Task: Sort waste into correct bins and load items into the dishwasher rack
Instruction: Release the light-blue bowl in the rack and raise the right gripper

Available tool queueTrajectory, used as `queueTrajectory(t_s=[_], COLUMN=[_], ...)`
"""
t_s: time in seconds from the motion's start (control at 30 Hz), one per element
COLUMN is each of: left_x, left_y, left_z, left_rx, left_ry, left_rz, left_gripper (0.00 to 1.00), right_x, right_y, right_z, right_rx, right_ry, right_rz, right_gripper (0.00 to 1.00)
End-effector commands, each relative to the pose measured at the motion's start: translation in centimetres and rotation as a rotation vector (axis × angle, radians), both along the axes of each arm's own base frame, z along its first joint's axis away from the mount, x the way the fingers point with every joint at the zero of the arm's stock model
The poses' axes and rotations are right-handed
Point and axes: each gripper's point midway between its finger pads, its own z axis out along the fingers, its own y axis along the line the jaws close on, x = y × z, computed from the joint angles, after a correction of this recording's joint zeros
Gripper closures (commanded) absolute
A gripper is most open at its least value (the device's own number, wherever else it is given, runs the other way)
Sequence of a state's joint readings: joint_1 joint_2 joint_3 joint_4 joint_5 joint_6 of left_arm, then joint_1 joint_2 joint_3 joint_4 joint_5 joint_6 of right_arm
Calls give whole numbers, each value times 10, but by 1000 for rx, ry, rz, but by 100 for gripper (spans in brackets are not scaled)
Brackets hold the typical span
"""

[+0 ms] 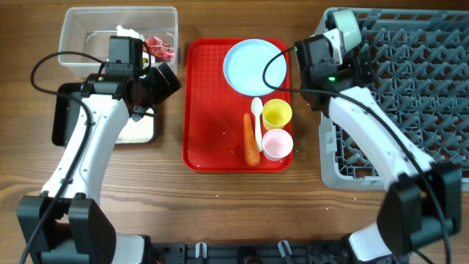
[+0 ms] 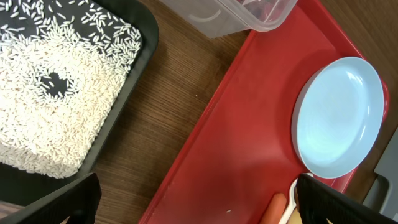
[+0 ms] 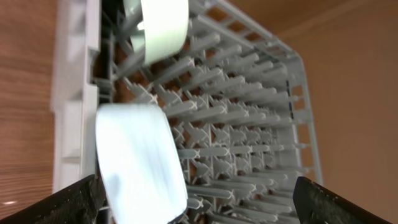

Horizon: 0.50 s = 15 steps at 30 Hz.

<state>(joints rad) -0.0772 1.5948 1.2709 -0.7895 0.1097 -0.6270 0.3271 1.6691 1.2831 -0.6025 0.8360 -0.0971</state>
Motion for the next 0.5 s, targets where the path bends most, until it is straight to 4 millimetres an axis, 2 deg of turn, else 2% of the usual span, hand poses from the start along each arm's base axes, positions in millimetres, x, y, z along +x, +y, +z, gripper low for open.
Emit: queueTrajectory(t_s=[0.0, 0.13, 0.2, 0.27, 0.3, 0.37, 0.47], left_x=[0, 0, 0, 0, 0, 0, 0], left_y=[2, 2, 2, 2, 2, 2, 2], left_z=[-2, -2, -2, -2, -2, -2, -2], left_rx=[2, 2, 2, 2, 2, 2, 2], left_ry=[7, 7, 7, 7, 7, 7, 7], left_rz=[15, 15, 15, 15, 15, 15, 15], left_gripper=[0, 0, 0, 0, 0, 0, 0], right_x=[-6, -25, -41, -66, -76, -90, -98], right_y=[31, 97, 134, 179, 194, 213, 225], right_z=[16, 27, 34, 47, 53, 59, 60], right_rx=[177, 465, 621, 826, 901, 1022, 1158], right_ry=[-30, 16, 58, 122, 148, 194, 244], right_rz=[112, 366, 510, 700, 768, 836, 795], right_gripper=[0, 0, 0, 0, 0, 0, 0])
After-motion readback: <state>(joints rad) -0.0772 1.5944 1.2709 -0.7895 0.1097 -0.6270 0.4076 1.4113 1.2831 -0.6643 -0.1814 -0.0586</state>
